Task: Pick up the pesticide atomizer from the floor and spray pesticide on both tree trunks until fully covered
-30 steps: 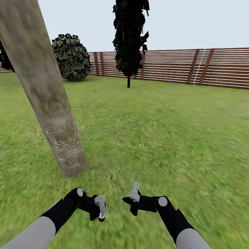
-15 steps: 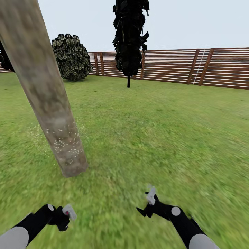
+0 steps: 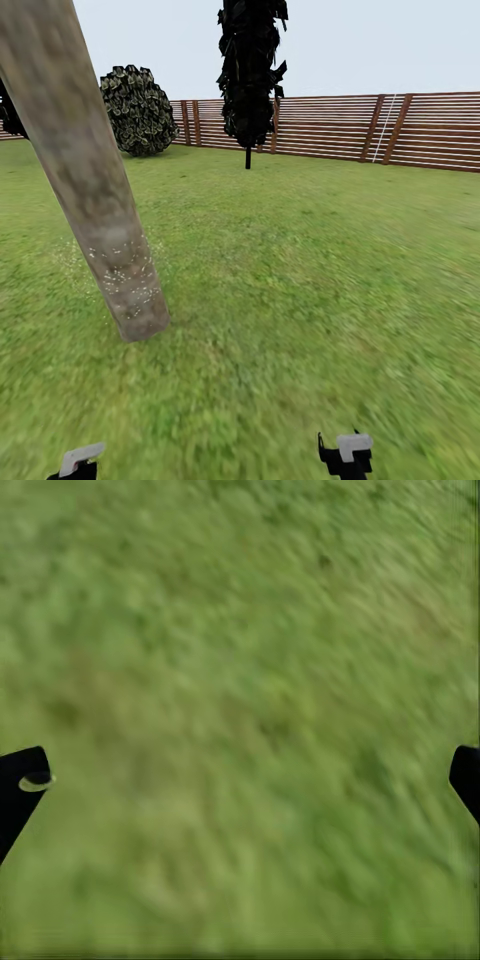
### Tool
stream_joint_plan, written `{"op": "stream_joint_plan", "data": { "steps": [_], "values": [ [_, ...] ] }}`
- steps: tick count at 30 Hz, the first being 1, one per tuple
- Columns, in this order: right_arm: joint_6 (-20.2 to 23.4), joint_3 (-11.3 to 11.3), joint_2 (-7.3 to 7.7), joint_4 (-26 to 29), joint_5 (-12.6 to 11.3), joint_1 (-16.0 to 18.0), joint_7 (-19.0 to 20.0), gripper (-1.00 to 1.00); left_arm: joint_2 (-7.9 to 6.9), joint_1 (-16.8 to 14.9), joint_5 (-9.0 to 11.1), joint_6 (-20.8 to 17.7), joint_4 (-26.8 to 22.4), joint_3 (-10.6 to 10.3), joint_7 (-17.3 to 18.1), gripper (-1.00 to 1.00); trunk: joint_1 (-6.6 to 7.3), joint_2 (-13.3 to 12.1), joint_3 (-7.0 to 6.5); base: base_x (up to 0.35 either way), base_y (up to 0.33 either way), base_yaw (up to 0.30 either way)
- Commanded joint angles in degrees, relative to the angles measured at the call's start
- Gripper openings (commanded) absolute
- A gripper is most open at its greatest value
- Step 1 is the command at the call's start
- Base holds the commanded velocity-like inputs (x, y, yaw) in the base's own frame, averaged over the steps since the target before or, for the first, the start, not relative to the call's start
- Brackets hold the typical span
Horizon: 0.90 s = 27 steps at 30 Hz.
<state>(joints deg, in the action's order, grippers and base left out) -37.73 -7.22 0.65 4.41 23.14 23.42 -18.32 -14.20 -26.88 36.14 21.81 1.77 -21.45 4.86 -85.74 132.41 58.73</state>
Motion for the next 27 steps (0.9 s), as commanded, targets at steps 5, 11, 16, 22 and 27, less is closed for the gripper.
{"op": "stream_joint_plan", "data": {
  "steps": [5, 11, 16, 22, 27],
  "values": [
    [-0.1, 0.0, -0.43, 0.0, -0.4, 0.0, -0.2, 1.00, 1.86, 0.2, -2.0, 0.3, 0.1, -0.5, -7.4, -1.00, 0.00, 0.0, 0.00, 0.000, 0.000, 0.000],
    [-0.1, -0.1, -0.48, 0.0, -0.5, 0.0, -0.3, 1.00, 2.04, 0.3, -2.1, 0.4, 0.2, -0.5, -7.7, -1.00, 0.00, 0.0, 0.00, 0.000, 0.000, 0.185],
    [0.0, -0.1, -0.49, 0.0, -0.5, 0.0, -0.3, 1.00, 2.01, 0.3, -2.0, 0.5, 0.2, -0.5, -8.0, -1.00, 0.00, 0.0, 0.00, -0.164, 0.000, 0.276],
    [0.0, -0.1, -0.55, 0.0, -0.5, 0.0, -0.4, 1.00, 2.09, 0.3, -1.9, 0.4, 0.2, -0.5, -8.1, -1.00, 0.00, 0.0, 0.00, -0.328, 0.072, 0.278],
    [0.0, -0.1, -0.65, 0.0, -0.5, 0.0, -0.5, 1.00, 2.15, 0.3, -1.9, 0.4, 0.2, -0.5, -8.1, -1.00, 0.00, 0.0, 0.00, -0.326, 0.148, 0.279]
  ]
}}
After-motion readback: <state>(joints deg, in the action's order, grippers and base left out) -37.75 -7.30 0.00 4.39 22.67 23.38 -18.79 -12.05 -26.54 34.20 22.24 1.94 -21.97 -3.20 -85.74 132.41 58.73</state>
